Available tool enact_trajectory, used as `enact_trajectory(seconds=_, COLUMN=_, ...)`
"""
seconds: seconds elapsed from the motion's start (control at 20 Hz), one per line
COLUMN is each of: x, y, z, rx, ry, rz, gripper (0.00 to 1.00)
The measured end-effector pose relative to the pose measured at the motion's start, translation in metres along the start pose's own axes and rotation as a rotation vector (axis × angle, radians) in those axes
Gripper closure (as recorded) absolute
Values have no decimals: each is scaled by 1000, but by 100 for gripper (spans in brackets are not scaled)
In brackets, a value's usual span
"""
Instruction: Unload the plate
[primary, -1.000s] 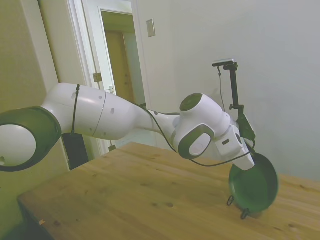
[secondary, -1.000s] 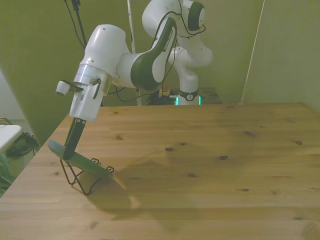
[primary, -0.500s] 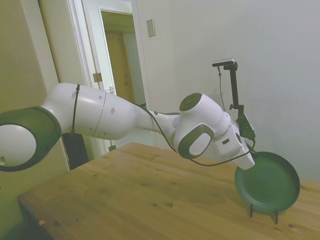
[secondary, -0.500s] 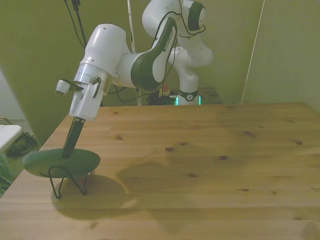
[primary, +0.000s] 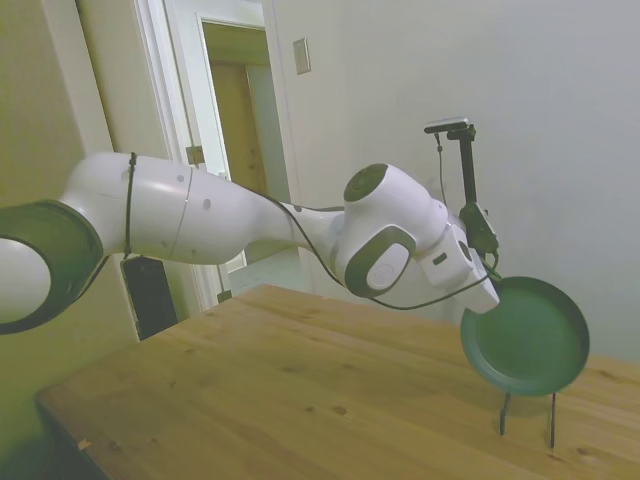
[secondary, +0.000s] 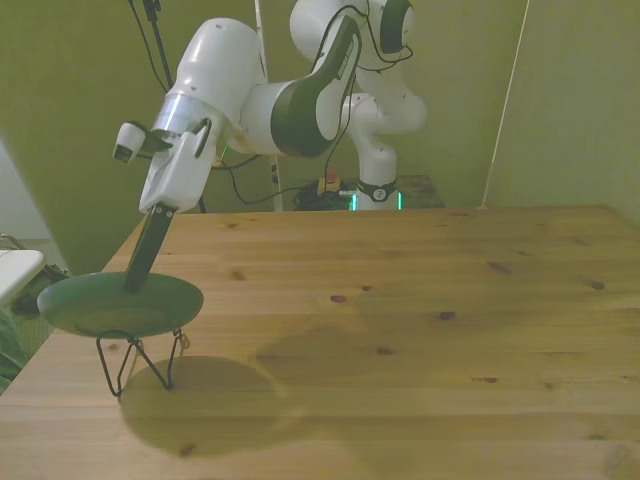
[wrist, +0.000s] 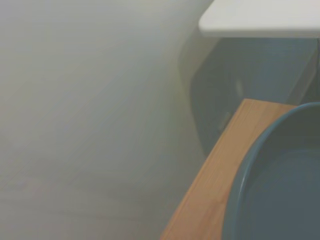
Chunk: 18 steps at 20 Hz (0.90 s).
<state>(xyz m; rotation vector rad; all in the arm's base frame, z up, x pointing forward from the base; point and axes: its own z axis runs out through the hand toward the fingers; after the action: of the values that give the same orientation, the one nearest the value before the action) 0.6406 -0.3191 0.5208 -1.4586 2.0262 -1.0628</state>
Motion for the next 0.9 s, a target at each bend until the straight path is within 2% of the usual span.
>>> enact_trajectory(seconds=0.2, x=-31, y=-9, z=-47, rx=35, ry=-27, rz=-38, gripper=100)
enact_trajectory(seconds=0.4, x=-100, y=-9, z=-104, rx=42, ry=-77, rz=-104, gripper=100)
enact_trajectory(seconds=0.5, x=-142, y=-5, z=-124, rx=-3, ry=-100, rz=-147, gripper=100)
enact_trajectory(seconds=0.65, x=-203, y=7, z=-135, rx=-97, ry=-114, rz=-208, gripper=100)
enact_trajectory(seconds=0.75, x=-237, y=21, z=-132, rx=-175, ry=-115, rz=-260, gripper=100)
enact_trajectory(seconds=0.9, x=-268, y=45, z=-112, rx=-328, ry=-100, rz=-314, gripper=100)
